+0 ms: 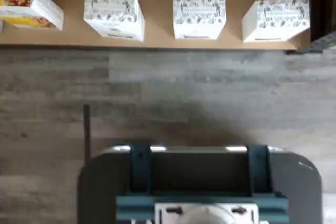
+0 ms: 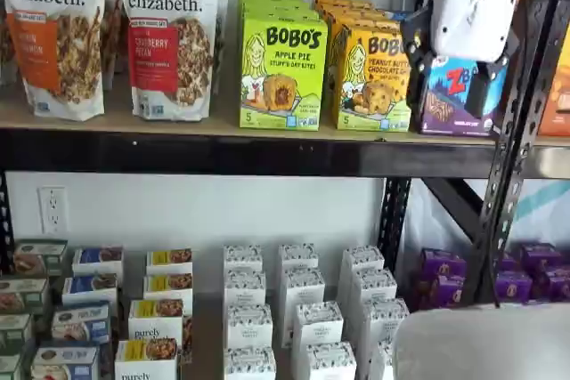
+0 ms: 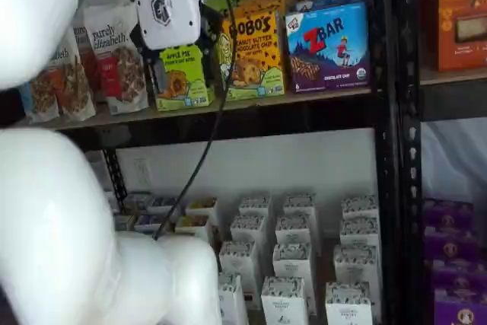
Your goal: Pick the green box on the top shelf, the fourth from the left
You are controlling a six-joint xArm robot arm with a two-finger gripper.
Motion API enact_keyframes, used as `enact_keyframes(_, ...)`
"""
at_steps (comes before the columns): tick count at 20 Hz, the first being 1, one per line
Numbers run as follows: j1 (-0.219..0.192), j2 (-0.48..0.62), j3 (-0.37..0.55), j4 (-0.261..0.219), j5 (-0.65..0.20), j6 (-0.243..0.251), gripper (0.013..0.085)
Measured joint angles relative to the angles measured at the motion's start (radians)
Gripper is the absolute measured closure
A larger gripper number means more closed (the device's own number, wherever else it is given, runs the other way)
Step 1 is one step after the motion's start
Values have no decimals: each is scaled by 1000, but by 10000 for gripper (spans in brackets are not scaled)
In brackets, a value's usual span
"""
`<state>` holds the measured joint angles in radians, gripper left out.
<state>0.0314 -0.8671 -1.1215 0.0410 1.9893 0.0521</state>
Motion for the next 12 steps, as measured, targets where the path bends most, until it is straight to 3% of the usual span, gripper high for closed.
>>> enact_keyframes(1, -22, -20, 17, 23, -32, -13, 130)
enact_keyframes(7, -20, -26, 23, 26, -44, -11, 130)
enact_keyframes(10, -9, -29, 28, 34, -65, 2, 130)
enact_keyframes(12, 23, -24, 26, 25, -79, 28, 130)
